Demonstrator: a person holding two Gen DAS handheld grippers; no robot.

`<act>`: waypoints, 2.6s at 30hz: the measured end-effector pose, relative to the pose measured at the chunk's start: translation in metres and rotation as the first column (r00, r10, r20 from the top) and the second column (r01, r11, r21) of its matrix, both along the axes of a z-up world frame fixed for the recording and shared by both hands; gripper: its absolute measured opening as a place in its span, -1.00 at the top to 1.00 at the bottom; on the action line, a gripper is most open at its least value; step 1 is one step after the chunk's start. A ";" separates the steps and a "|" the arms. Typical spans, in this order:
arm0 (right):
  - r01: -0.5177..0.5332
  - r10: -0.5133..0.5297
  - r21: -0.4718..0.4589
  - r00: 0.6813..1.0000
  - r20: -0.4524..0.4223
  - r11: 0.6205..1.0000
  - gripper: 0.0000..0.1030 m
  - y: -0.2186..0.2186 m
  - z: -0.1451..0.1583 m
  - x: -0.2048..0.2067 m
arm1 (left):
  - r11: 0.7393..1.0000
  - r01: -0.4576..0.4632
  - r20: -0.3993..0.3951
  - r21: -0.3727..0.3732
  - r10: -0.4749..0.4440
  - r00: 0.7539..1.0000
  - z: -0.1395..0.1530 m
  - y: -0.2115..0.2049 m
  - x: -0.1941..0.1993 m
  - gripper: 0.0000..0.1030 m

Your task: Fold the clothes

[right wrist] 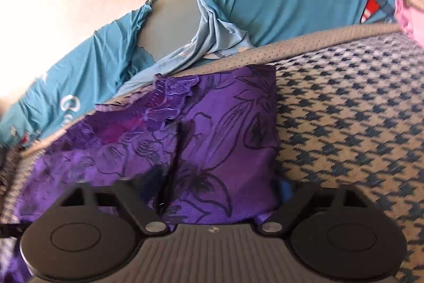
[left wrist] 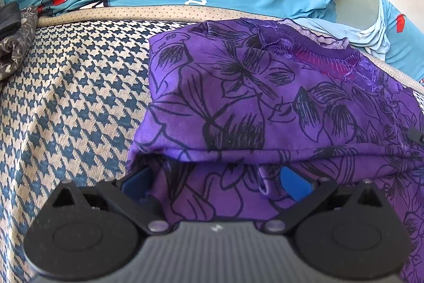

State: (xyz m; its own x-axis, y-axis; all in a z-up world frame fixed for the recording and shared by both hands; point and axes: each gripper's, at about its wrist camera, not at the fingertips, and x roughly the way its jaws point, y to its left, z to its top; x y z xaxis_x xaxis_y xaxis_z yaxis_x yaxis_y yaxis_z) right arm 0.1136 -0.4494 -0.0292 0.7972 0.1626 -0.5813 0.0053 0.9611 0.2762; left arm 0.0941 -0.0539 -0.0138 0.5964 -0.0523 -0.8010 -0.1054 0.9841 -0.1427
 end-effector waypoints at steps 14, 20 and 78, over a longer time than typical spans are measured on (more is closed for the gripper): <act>-0.007 0.003 0.049 0.997 0.080 0.999 0.62 0.031 0.029 -0.012 | 0.997 -0.028 -0.006 -0.075 0.028 1.000 0.006 0.007 -0.003 -1.00; -0.078 0.069 0.065 0.989 0.134 0.995 0.62 0.069 0.043 -0.014 | 0.991 -0.042 0.005 -0.128 0.043 0.999 0.013 0.017 -0.009 -1.00; -0.694 0.767 -0.333 0.611 0.198 0.639 -0.48 0.335 0.045 -0.050 | 0.885 -0.335 0.107 -0.324 0.386 0.916 0.033 0.169 -0.045 -1.00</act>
State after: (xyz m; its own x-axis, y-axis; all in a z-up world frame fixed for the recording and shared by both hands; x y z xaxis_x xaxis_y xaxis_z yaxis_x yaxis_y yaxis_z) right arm 0.0637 -0.1142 0.0157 0.5960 0.6766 -0.4324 -0.7689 0.6362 -0.0642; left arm 0.0486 0.1152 0.0196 0.7401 -0.0248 -0.6721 -0.3949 0.7928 -0.4642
